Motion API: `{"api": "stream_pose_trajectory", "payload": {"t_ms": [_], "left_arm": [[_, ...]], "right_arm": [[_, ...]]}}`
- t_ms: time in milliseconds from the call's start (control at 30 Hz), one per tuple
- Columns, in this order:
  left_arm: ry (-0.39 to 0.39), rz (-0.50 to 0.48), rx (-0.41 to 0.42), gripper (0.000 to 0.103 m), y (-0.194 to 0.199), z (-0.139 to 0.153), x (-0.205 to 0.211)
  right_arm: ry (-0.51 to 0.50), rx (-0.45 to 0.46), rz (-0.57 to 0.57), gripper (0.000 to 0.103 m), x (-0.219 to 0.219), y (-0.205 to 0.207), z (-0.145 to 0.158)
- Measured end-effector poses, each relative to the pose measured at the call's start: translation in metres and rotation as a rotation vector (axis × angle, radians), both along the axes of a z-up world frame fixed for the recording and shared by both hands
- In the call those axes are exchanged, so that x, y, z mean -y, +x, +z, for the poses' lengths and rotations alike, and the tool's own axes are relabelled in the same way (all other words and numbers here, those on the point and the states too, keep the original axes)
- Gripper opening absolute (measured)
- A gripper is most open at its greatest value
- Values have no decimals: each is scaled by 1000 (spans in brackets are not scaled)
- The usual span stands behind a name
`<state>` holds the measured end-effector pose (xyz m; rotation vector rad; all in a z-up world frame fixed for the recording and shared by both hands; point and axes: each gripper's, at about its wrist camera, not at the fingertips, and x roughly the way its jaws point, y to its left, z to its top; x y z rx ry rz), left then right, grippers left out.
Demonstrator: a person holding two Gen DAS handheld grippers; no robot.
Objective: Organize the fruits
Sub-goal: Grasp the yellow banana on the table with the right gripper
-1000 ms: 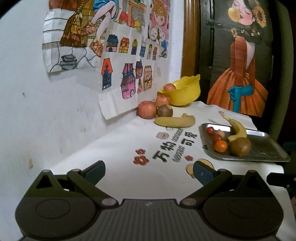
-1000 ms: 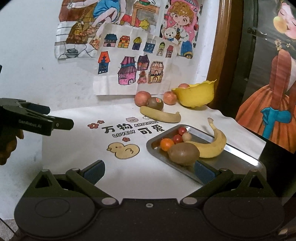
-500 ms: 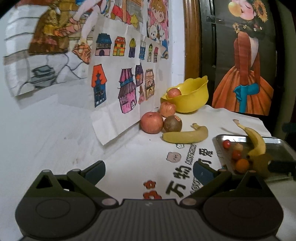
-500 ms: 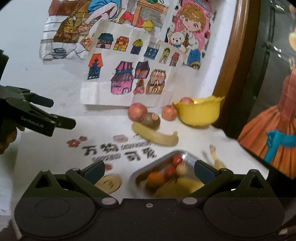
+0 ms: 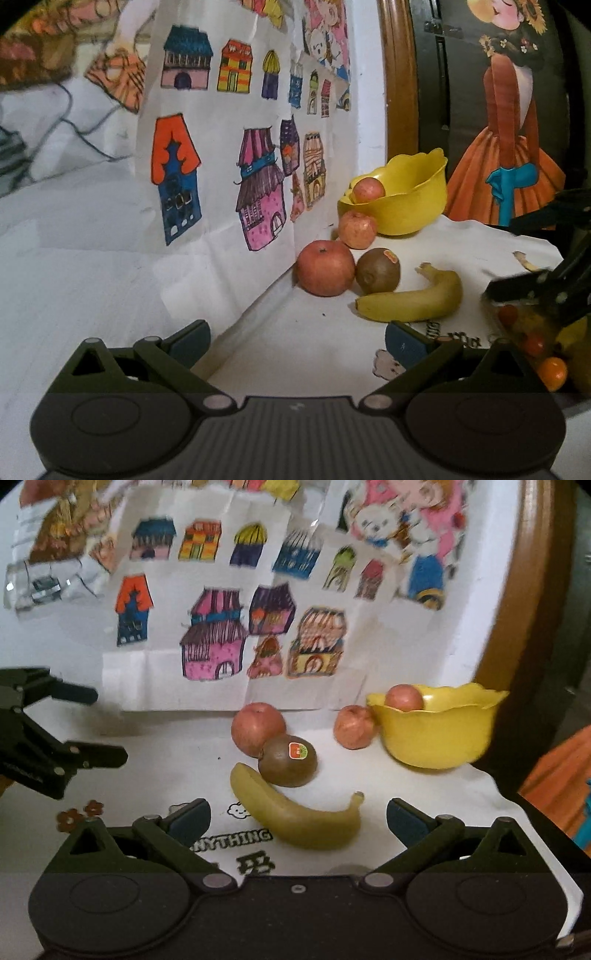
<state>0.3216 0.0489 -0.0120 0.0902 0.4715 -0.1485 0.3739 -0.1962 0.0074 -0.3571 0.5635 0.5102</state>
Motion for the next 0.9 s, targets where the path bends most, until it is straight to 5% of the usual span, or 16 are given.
{"api": "stream_pose_trajectory", "payload": {"t_ms": [367,900], "left_arm": [[-21,12,-36,103,23,-13,-9],[-26,14,-46,103,27,-17,-11]], "right_arm": [[-155,-95,199,88,-38,59,-51],[-41,-213,291,48,-37,90,-64]]}}
